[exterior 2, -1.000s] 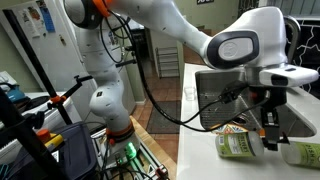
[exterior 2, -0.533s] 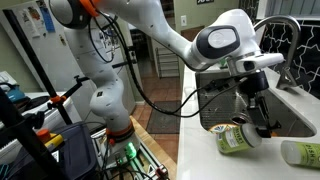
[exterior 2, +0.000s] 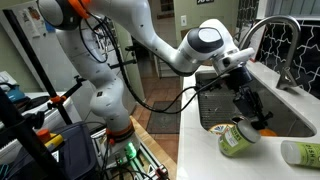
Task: Make all the bottles laying down stand vertically on the right side of the sink
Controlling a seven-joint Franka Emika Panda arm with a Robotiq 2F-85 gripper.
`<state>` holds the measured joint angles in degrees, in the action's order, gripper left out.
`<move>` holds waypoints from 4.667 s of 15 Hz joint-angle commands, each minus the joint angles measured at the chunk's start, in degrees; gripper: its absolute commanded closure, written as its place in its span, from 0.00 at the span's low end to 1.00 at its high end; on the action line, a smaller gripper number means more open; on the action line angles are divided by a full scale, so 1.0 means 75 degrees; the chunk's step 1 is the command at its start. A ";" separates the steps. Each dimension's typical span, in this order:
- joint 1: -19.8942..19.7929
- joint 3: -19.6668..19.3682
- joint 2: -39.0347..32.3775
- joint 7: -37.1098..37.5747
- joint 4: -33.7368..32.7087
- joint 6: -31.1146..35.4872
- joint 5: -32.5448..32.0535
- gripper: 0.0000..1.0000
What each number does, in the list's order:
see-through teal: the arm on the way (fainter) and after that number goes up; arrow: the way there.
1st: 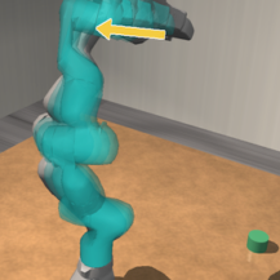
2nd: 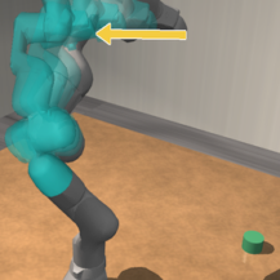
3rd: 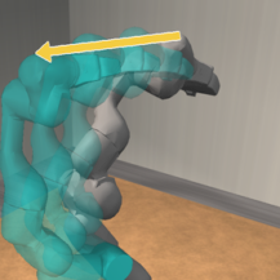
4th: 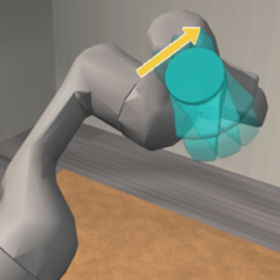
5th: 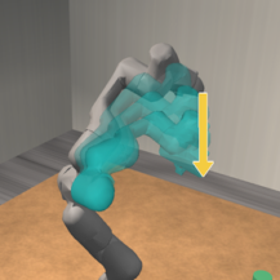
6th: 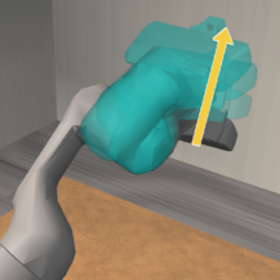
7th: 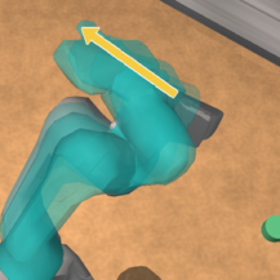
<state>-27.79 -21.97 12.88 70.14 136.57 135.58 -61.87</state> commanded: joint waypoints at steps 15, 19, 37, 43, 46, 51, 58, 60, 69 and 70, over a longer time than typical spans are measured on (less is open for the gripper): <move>0.0180 -0.0233 0.1174 0.3206 0.1361 0.0412 -0.3176 0.38; 0.0325 -0.0374 0.1257 0.2634 0.1470 0.0601 -0.2685 0.08; 0.0179 -0.0114 0.2401 -0.2442 0.1551 -0.0090 0.1588 0.00; -0.0049 -0.0098 0.2698 -0.4387 0.0804 -0.1038 0.2826 0.00; -0.0278 -0.0337 0.2290 -0.4989 0.0045 -0.0923 0.3424 0.00; -0.0637 -0.0116 0.2250 -0.5316 -0.0091 -0.0854 0.4144 0.00; -0.0659 -0.0263 0.1528 -0.5407 -0.0659 -0.0524 0.4195 0.00; -0.0633 -0.0450 0.1091 -0.5919 -0.1046 0.0083 0.4274 0.00; -0.0630 -0.0762 -0.0948 -0.7548 -0.2413 0.1815 0.4997 0.00; -0.0598 -0.0793 -0.1175 -0.7545 -0.2586 0.1813 0.5047 0.00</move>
<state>-32.24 -27.96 4.08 13.81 117.26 149.25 -24.25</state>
